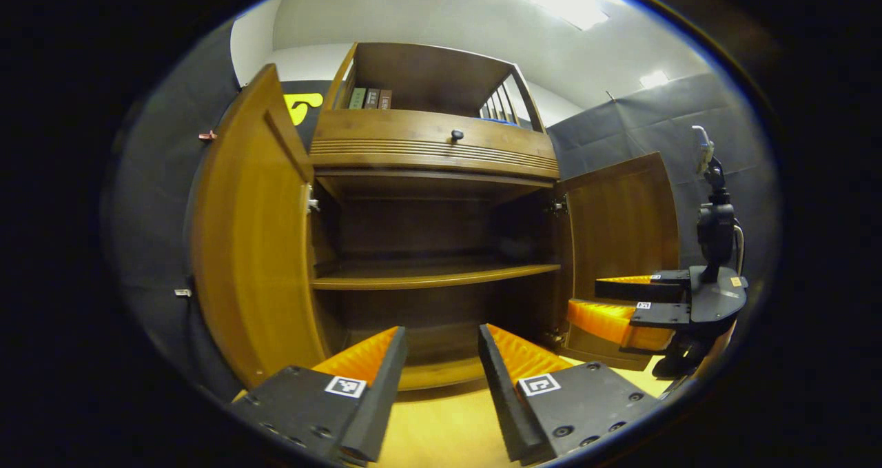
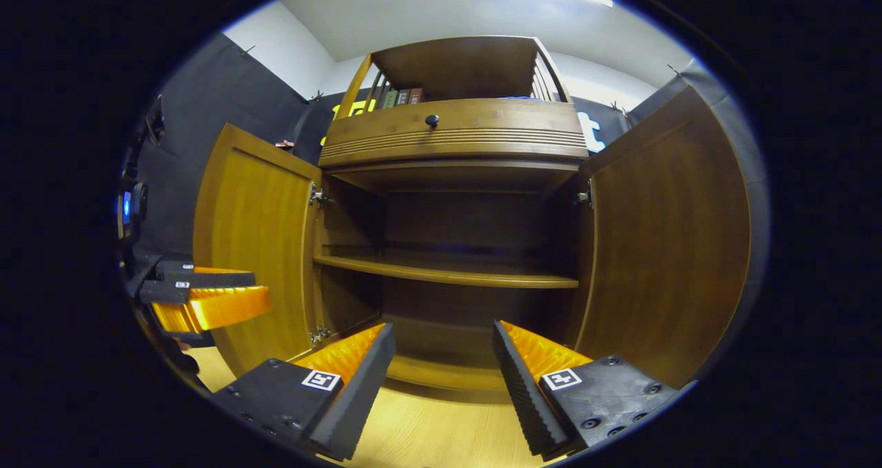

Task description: Open the right door of the double-door shoe cabinet with the right hand, and open the left door with the left hand.

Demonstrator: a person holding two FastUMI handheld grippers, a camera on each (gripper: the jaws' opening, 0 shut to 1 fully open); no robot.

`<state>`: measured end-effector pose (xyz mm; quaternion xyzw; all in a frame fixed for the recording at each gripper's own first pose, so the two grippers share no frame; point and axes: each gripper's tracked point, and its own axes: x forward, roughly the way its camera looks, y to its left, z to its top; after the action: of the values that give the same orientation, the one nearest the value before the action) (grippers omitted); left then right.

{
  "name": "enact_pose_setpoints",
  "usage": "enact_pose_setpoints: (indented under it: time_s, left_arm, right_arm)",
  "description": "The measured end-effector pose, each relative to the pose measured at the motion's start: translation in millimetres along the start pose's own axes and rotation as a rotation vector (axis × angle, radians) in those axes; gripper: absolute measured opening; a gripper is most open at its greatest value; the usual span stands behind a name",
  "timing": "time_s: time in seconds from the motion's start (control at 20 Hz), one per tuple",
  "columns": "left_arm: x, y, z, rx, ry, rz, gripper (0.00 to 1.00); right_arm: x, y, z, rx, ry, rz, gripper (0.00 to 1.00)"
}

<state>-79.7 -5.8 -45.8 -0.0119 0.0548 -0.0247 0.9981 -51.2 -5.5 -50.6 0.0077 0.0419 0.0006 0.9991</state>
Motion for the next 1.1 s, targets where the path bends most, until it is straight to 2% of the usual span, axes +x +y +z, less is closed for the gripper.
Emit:
enact_pose_setpoints:
  time_s: [0.15,0.3,0.45,0.55,0.7,0.75,0.85,0.9,0.95,1.0,1.1]
  left_arm:
    - [19,-6,-5,0.014,0.004,0.012,0.89]
    - [35,0,-6,0.058,-0.002,0.078,0.99]
    - [47,-4,-3,0.063,-0.005,0.078,0.99]
    - [54,-8,2,0.043,-0.007,0.061,0.96]
    - [62,-9,2,-0.001,0.019,0.048,0.96]
    - [63,-8,2,-0.003,0.025,0.057,0.99]
    - [65,-2,4,0.007,0.02,0.088,0.99]
    - [66,-1,6,0.011,0.016,0.093,0.99]
    - [66,-4,7,0.011,0.007,0.092,0.99]
    - [66,-5,9,0.008,0.001,0.089,0.96]
    - [65,-5,14,0.007,-0.015,0.086,0.99]
  right_arm:
    - [-1,-6,1,-0.005,-0.003,-0.024,0.92]
    - [1,-7,-2,-0.009,0.005,-0.023,0.93]
    - [3,-9,1,0.015,0.002,-0.023,0.95]
    - [6,-11,10,0.027,-0.01,-0.027,0.99]
    - [7,-17,21,0.007,-0.037,-0.051,0.97]
    - [7,-16,25,0.003,-0.044,-0.047,0.97]
    - [7,-14,32,-0.001,-0.059,-0.042,0.95]
    - [8,-15,34,-0.003,-0.064,-0.046,0.95]
    - [10,-17,35,-0.006,-0.065,-0.054,0.99]
    - [11,-18,35,-0.008,-0.064,-0.058,0.99]
    - [12,-16,33,-0.01,-0.059,-0.053,0.97]
